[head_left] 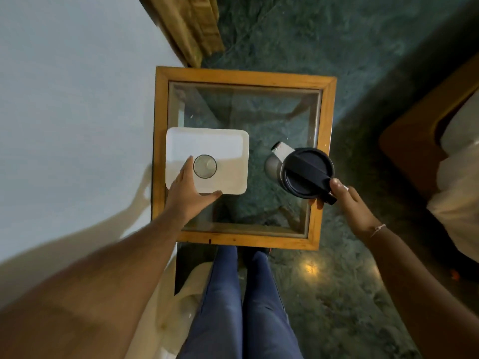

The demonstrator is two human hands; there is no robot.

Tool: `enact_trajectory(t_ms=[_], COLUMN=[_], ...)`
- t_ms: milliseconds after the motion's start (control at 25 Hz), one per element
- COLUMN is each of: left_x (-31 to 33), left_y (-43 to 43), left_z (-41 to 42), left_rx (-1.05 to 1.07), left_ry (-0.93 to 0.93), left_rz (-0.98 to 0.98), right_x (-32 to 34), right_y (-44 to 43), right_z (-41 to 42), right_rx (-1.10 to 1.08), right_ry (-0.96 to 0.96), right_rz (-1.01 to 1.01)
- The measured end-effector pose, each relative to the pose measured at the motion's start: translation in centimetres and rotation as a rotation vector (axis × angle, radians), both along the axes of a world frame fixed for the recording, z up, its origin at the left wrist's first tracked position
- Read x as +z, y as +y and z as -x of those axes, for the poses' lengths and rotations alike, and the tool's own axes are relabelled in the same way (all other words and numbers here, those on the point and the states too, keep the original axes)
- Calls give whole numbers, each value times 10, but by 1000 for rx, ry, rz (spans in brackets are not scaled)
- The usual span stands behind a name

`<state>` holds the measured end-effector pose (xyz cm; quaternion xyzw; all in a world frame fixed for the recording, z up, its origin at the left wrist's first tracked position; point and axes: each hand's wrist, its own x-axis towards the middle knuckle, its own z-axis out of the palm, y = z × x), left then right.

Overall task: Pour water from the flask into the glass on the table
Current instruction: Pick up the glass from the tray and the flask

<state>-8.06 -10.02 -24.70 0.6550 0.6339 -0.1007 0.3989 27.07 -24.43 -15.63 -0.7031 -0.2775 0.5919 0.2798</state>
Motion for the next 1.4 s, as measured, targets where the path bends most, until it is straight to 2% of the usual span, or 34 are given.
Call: enact_trajectory(t_ms=[120, 200, 360, 480, 640, 880, 1040, 1160, 1400], left_x=[-26, -37, -52, -57, -32, 71, 183, 269, 426], left_y=[-5, -7, 2, 13, 14, 20, 35, 54, 103], left_z=[2, -1, -12, -17, -12, -14, -24, -36, -78], left_rx=[99, 169, 331, 313, 279, 231, 206, 193, -1], left_ry=[-75, -132, -284, -276, -279, -343, -490, -588, -643], left_rz=[37, 37, 7, -71, -114, -72, -133, -109, -447], right_x=[-8, -13, -22, -21, -2, 105, 227, 313, 470], right_y=[-9, -16, -11, 12, 28, 36, 55, 71, 96], right_z=[23, 43, 67, 73, 74, 62, 52, 42, 13], right_rx=[-20, -140, -431, -574, -619, -586, -571, -600, -701], right_ry=[93, 140, 119, 65, -10, 50, 23, -21, -15], right_rz=[-51, -107, -204, -329, -391, -534, -629, -718, -842])
